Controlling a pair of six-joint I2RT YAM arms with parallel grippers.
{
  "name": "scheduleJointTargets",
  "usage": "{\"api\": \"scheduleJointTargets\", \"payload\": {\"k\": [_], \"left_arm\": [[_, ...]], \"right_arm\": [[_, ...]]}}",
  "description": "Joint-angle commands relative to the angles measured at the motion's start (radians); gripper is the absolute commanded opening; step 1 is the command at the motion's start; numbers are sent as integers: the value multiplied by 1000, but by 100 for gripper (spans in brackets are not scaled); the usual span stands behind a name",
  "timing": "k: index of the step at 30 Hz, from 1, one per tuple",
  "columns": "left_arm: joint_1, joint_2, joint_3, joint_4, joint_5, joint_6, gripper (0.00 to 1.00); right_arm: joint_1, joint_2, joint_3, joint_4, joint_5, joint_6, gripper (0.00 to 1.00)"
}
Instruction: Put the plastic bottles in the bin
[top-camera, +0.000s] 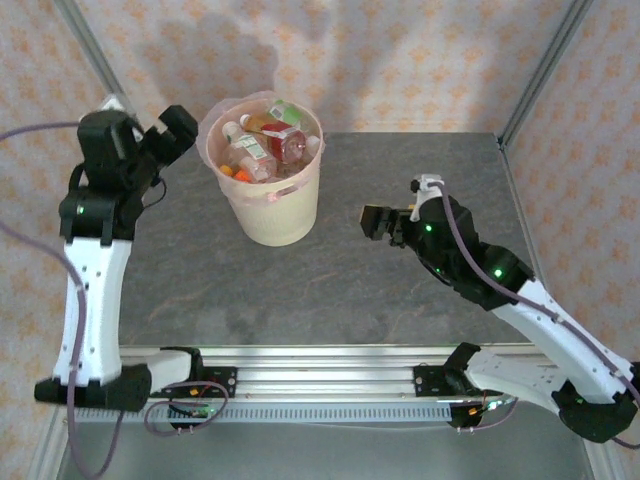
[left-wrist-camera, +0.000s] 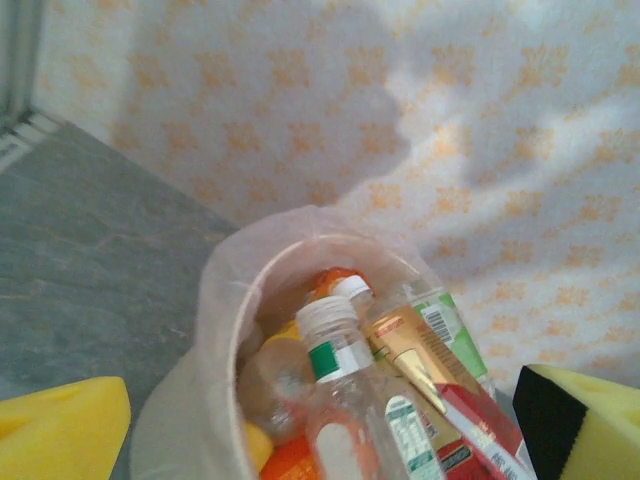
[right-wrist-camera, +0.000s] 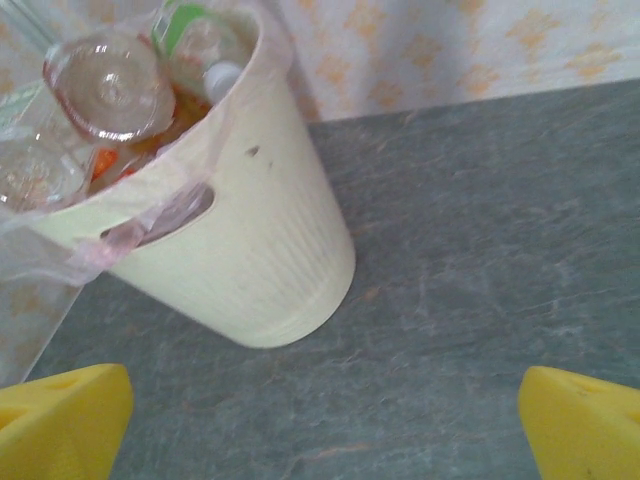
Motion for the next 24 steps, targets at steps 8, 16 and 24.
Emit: {"api": "scheduleJointTargets", "payload": {"k": [8,16,24], "left_arm": [[10,-383,-558,216,-259,59,100],[10,-508,-892,459,-276,178,100],[10,-421,-1050,660,-230,341,100]], "right_arm": [[5,-180,-172,-37,276,7,99],[4,-258,-340,51,451,-84,99],[-57,-242,-544,309,516,-310,99]]}}
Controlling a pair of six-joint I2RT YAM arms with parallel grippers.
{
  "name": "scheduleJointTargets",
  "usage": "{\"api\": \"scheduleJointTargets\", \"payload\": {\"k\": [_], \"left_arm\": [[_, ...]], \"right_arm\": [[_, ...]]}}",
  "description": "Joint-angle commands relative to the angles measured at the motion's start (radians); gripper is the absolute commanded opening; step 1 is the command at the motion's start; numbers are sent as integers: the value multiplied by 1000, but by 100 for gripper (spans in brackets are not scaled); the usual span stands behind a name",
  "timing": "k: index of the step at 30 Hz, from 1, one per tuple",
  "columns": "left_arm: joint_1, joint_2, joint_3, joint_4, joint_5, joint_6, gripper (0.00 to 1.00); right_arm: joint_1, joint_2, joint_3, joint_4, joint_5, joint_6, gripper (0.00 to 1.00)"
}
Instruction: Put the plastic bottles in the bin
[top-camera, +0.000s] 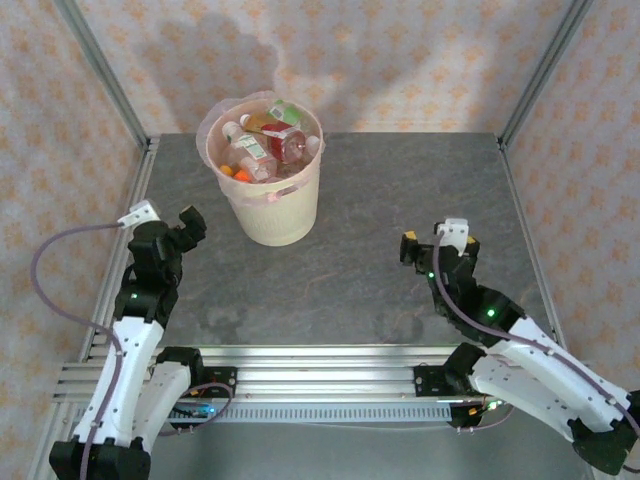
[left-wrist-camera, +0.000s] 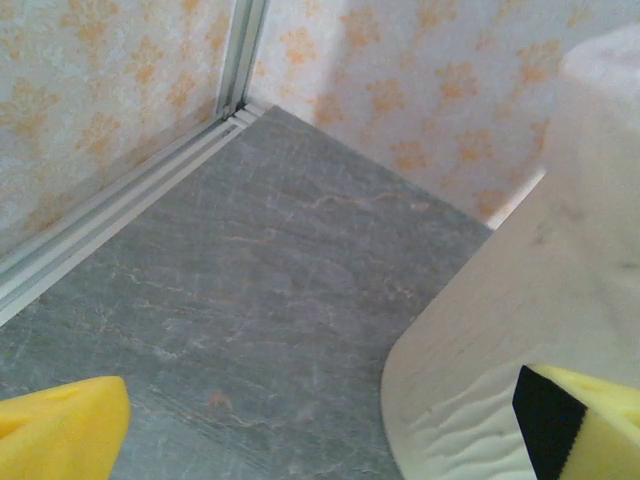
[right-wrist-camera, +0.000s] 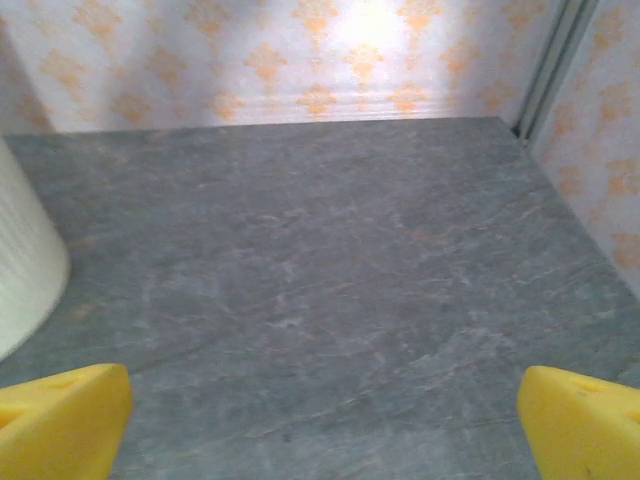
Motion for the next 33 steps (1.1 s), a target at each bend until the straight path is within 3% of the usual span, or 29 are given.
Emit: {"api": "scheduleJointTargets", "payload": {"k": [1,6,14,30,33], "left_arm": [[11,16,-81,207,26,119,100],[10,42,-221,479,68,248,100],[10,206,-290,682,108,305,100],[10,450,-338,957,124,319,100],[9,472,-303,924,138,333,100]], "right_arm": [[-50,4,-57,151,58,-116,99],[-212,9,-127,242,-95,-119,99],[-425,142,-195,420,-262,-135,99],[-541,401,-198,672,-361,-168,99],[-552,411,-204,701,-375,-179,99]]}}
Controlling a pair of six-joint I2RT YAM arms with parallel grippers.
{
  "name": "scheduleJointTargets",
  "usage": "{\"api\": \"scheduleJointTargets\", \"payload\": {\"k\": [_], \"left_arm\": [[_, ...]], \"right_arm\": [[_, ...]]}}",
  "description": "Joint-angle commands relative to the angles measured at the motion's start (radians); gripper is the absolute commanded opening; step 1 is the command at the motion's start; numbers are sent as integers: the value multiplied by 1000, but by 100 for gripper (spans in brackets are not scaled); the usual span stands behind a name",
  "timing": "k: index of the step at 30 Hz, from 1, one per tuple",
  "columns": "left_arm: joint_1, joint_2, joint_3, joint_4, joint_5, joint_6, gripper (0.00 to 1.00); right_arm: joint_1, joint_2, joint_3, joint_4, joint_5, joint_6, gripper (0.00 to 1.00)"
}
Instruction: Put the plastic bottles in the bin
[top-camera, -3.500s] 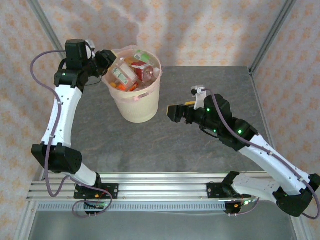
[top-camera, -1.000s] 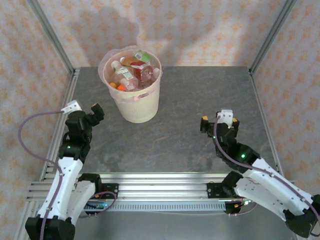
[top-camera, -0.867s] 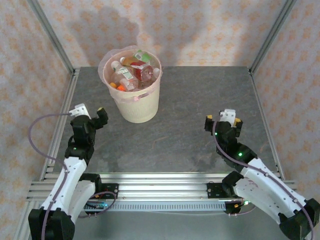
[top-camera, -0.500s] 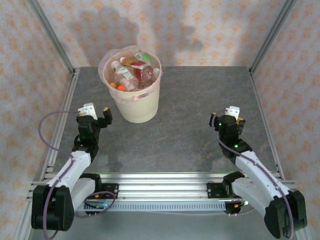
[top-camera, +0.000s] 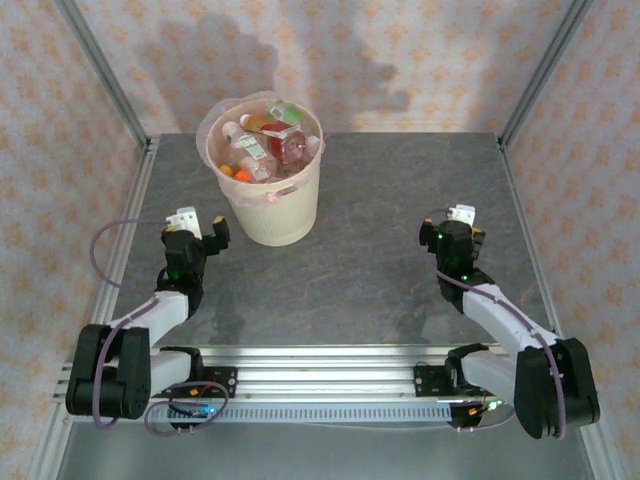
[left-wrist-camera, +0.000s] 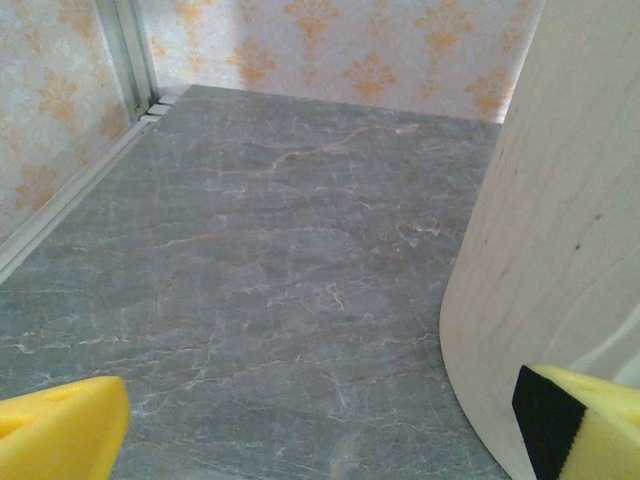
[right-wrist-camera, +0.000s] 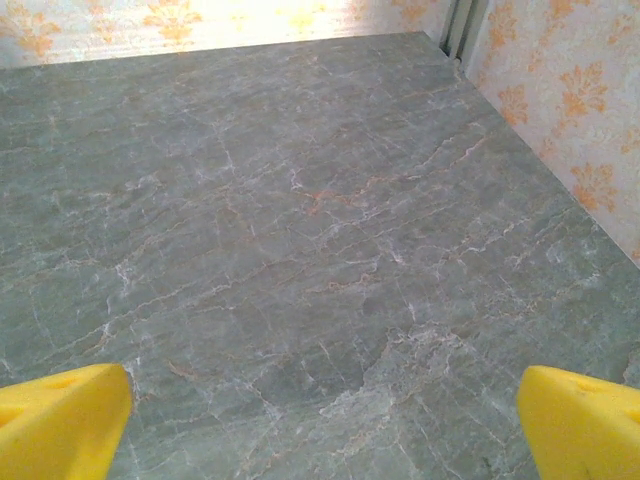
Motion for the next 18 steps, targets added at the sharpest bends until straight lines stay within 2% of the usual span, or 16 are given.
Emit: {"api": "scheduleJointTargets", "payload": {"k": [1,9,11,14,18], "left_arm": [[9,13,28,54,28,29,100],[9,0,2,85,34,31,100],[7,24,-7,91,35,35,100],[4,92,-57,208,9,31,100],[-4,144,-26,214,28,43,100]], "right_arm": [[-13,10,-8,85,-29,-25,99],[-42,61,-66,232,-58,-41,99],[-49,72,-75,249,-68,-41,99],[-58,79,-84,257,-83,-45,99],[-77,80,-109,289,-106,-47,99]]}}
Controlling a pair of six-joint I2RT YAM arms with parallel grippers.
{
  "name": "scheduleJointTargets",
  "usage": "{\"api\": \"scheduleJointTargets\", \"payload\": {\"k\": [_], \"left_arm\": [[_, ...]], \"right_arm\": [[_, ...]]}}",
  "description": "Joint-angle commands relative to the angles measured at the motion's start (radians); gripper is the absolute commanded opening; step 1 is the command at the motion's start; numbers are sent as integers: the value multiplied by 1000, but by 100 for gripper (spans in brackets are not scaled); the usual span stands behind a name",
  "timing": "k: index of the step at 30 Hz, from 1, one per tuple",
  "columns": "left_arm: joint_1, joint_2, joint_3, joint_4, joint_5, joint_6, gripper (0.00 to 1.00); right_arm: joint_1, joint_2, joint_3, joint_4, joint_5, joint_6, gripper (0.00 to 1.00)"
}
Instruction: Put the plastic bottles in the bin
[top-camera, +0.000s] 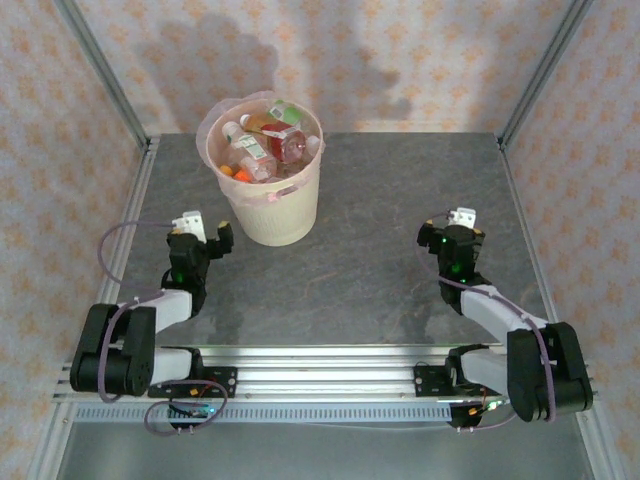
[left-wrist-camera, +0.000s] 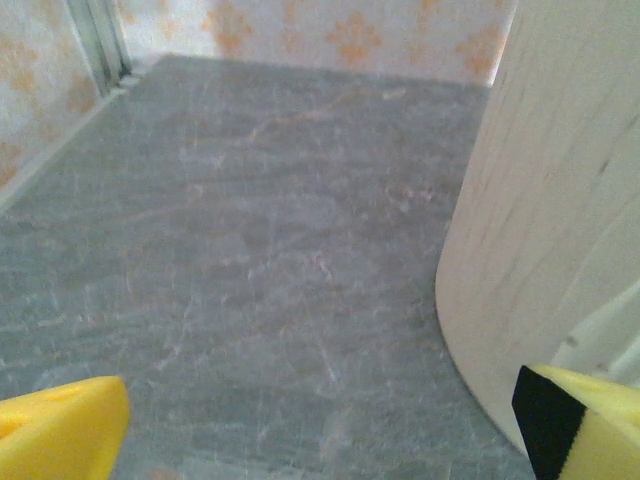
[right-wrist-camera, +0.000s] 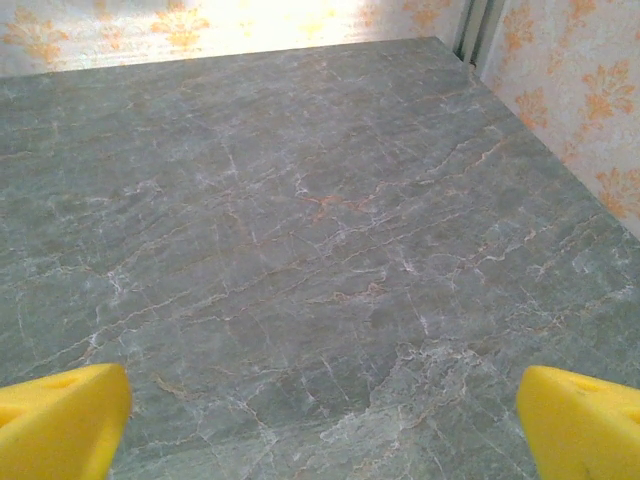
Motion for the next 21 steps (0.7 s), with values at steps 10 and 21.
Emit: {"api": "scheduleJointTargets", "payload": {"k": [10,21], "left_arm": [[-68,178,96,49,-27,104,100],[-41,193,148,-26,-67,52,100]], "right_arm": [[-60,7,-67,146,-75,-9,99],[-172,43,-113,289,-221,64,99]]}}
